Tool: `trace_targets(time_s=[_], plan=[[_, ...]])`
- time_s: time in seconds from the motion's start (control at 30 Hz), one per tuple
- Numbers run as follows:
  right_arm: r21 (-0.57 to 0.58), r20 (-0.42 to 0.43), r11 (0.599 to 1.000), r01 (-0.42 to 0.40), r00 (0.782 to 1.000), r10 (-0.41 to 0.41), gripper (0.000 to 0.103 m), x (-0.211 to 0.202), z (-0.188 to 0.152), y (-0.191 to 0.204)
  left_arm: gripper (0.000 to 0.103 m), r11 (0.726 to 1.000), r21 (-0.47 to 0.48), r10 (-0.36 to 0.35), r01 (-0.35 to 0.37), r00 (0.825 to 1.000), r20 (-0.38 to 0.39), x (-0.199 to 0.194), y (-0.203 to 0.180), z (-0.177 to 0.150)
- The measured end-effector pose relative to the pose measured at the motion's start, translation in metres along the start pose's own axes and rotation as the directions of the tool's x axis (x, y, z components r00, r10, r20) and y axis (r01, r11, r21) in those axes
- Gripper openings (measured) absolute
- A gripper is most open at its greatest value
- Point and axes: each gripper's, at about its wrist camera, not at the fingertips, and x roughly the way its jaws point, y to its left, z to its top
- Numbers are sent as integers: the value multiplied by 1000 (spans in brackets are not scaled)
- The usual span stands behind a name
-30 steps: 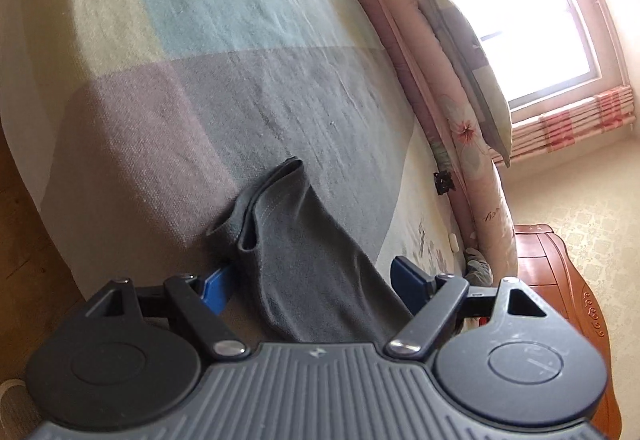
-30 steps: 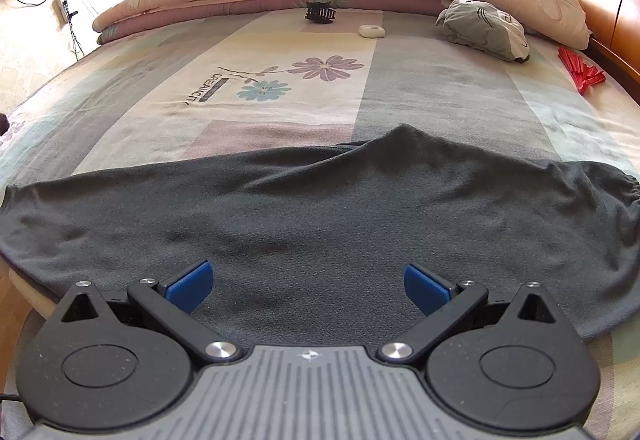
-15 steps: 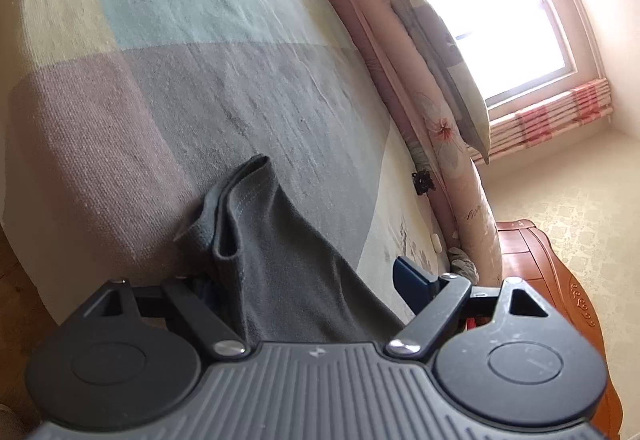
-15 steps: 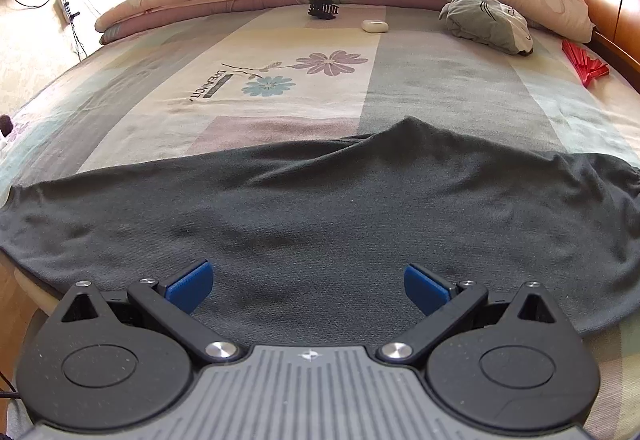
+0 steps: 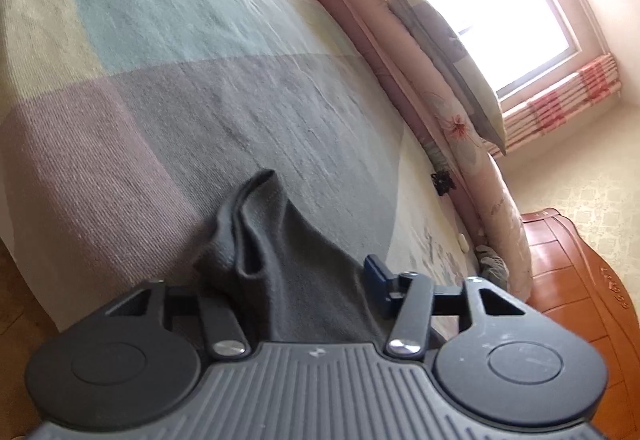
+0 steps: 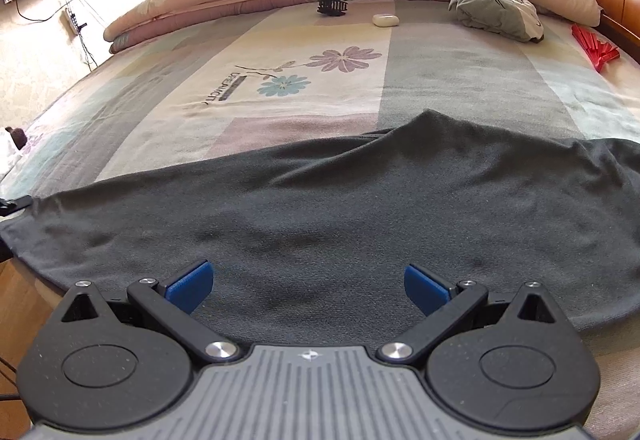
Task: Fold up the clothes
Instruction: 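Pinch the sweatpants leg cuff with the left gripper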
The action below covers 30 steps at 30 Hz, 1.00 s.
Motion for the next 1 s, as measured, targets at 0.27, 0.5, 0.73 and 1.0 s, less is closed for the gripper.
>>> trace_targets(time_s=[0.27, 0.5, 0.73, 1.0], plan=[[59, -2, 990, -127, 992, 128, 103, -2, 11, 5, 7, 997, 32, 67, -68, 998, 15, 2, 8, 2], [204, -63, 886, -416, 898, 436, 103, 26, 48, 40, 3, 948, 279, 146, -151, 989, 37, -6, -38, 0], [327, -189, 726, -605, 711, 678, 103, 88, 71, 120, 3, 939, 325, 100, -111, 994, 51, -20, -56, 7], [354, -306, 723, -593, 657, 689, 103, 146, 75, 190, 3, 953, 289, 88, -95, 995, 37, -14, -45, 5]])
